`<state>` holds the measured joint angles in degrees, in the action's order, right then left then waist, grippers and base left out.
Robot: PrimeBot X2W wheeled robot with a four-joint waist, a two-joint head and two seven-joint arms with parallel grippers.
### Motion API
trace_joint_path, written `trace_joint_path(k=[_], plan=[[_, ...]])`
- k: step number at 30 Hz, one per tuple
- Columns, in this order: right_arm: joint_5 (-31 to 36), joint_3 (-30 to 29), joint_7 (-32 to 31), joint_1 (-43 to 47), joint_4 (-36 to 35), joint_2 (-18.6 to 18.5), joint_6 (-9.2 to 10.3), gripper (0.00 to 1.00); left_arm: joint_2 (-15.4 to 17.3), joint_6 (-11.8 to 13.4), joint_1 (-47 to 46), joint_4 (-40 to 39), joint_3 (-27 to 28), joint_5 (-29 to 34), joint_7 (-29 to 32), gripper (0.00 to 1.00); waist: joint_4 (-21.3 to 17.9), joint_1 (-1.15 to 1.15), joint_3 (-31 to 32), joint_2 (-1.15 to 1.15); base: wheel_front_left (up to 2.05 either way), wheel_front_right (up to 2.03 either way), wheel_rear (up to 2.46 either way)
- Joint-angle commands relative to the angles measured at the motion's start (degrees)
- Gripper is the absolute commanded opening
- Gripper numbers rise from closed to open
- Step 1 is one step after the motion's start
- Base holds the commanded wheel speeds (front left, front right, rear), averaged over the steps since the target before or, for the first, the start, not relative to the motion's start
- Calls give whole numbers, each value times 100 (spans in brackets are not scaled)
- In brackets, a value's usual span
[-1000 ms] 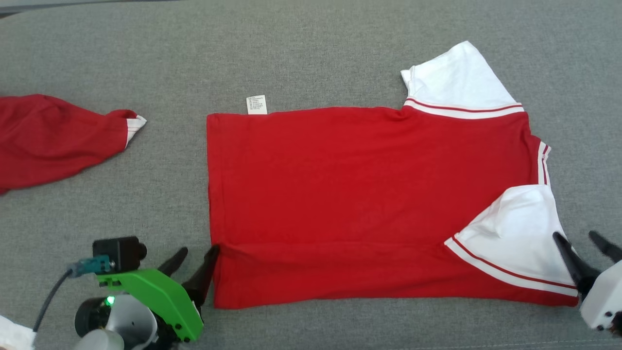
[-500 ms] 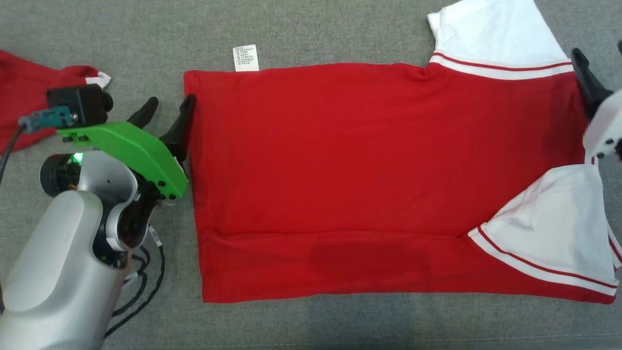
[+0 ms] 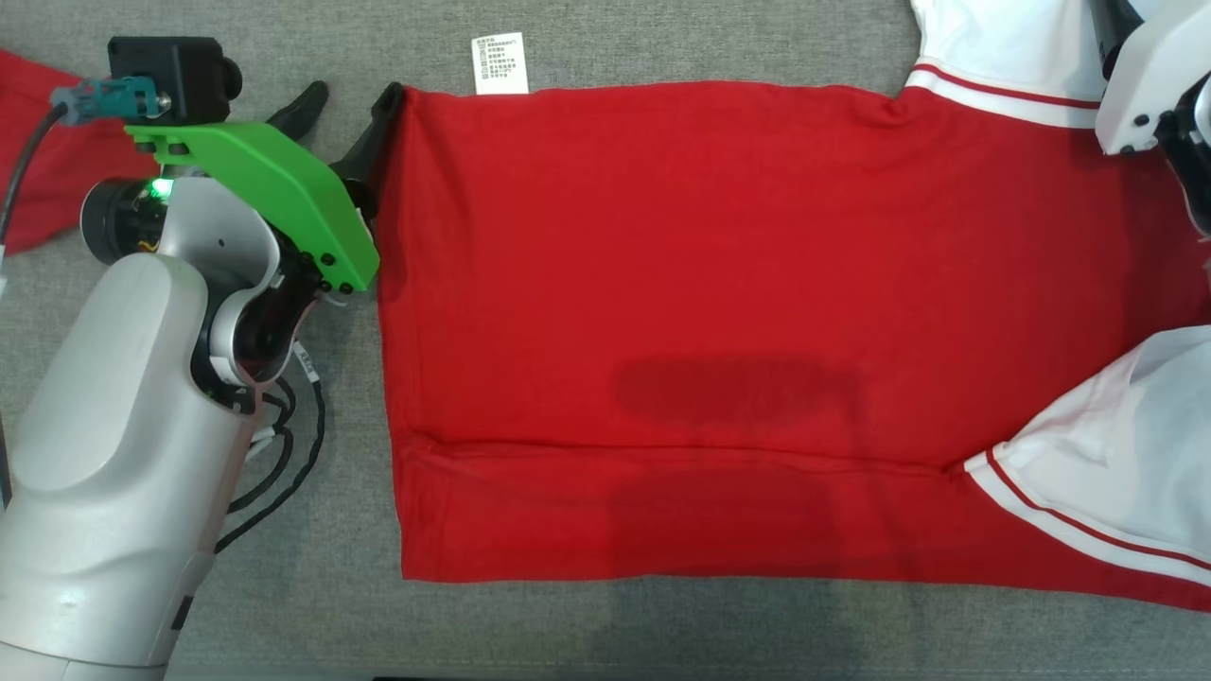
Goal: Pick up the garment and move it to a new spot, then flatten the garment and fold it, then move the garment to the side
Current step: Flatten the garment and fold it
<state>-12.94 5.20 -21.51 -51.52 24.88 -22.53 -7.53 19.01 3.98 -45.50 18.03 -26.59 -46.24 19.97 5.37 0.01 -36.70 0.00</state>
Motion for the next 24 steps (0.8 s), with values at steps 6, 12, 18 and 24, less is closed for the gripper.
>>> trace_joint_path(k=[6, 12, 18, 24], plan=[[-123, 337, 238, -157, 642, 143, -13, 100, -283, -230, 221, 424, -369, -145, 327, 100, 36, -1, 5, 0, 0, 0, 0], [-274, 463, 384, -203, 921, 9, -9, 100, -393, -429, 370, 320, -465, -330, 423, 100, 11, -1, 69, 0, 0, 0, 0], [-379, 554, 478, -238, 1073, -27, 3, 100, -357, -478, 534, 169, -516, -429, 559, 61, -8, -1, 105, 0, 0, 0, 0], [-613, 757, 688, -277, 1114, 47, 3, 0, -332, -513, 514, 164, -516, -385, 401, 0, -57, -1, 141, 0, 0, 0, 0]])
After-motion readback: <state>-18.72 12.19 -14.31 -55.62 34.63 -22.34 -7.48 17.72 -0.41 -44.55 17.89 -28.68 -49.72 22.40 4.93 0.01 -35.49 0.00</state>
